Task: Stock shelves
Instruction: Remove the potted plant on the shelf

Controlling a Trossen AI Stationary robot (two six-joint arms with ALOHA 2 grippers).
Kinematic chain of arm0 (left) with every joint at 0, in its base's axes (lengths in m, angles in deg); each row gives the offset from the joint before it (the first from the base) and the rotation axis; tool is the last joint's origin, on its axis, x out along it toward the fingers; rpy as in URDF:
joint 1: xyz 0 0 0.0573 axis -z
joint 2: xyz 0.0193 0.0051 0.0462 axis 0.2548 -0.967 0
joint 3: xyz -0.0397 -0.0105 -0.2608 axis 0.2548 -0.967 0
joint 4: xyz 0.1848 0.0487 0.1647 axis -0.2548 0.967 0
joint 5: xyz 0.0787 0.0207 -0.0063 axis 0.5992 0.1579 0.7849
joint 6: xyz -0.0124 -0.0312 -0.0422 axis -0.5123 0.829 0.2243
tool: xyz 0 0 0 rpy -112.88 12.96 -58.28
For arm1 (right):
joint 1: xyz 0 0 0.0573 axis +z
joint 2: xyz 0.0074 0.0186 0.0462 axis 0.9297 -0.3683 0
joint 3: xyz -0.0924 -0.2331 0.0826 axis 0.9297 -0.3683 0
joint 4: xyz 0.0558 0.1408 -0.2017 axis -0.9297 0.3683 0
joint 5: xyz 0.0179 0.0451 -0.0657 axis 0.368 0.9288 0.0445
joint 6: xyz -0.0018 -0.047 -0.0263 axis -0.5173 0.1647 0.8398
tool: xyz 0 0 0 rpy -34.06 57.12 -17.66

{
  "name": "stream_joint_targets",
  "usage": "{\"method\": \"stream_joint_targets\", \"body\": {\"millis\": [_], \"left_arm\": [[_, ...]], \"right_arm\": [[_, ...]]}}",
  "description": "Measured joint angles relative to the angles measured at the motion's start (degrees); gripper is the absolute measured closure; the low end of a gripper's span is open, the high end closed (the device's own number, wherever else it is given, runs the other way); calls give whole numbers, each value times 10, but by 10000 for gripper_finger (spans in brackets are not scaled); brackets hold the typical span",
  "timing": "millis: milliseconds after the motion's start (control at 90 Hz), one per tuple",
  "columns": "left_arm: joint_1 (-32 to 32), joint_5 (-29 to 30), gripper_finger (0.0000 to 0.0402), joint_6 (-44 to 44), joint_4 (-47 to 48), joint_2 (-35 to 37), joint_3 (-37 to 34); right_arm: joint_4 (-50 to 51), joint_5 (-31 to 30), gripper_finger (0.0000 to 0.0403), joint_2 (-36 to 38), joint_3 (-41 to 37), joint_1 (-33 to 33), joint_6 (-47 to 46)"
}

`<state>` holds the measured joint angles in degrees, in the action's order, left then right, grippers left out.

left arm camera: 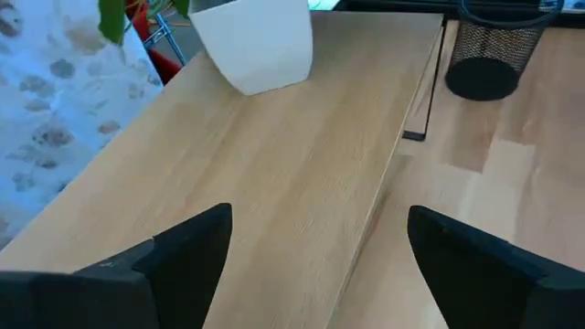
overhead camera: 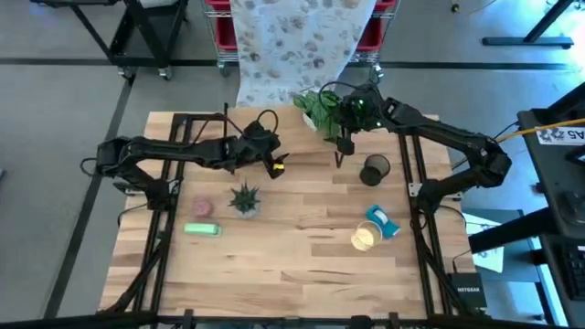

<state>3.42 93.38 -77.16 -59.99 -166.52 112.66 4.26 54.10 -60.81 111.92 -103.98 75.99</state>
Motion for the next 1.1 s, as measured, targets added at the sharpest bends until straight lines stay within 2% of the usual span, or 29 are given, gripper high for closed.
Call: {"method": "stream_joint_targets", "body": {"millis": [211, 289, 467, 600, 800, 978, 1100], "left_arm": [[0, 18, 87, 2, 0, 0, 0], [0, 29, 87, 2, 0, 0, 0], [-1, 31, 87, 1, -9, 0, 0], [-10, 24, 87, -26, -34, 0, 0], [-46, -71, 87, -61, -55, 0, 0], [-74, -99, 87, -104, -64, 0, 0], [-93, -143, 87, -119, -65, 0, 0]], "right_arm": [[12, 68, 52, 5, 0, 0, -18], [26, 72, 52, 15, 1, 0, -18], [119, -12, 52, 24, 40, 0, 7], [123, -105, 52, 23, 51, 0, 17], [117, -125, 52, -5, 51, -1, 48], [74, -138, 52, -40, 51, -1, 63], [40, -136, 52, -54, 51, -1, 80]]}}
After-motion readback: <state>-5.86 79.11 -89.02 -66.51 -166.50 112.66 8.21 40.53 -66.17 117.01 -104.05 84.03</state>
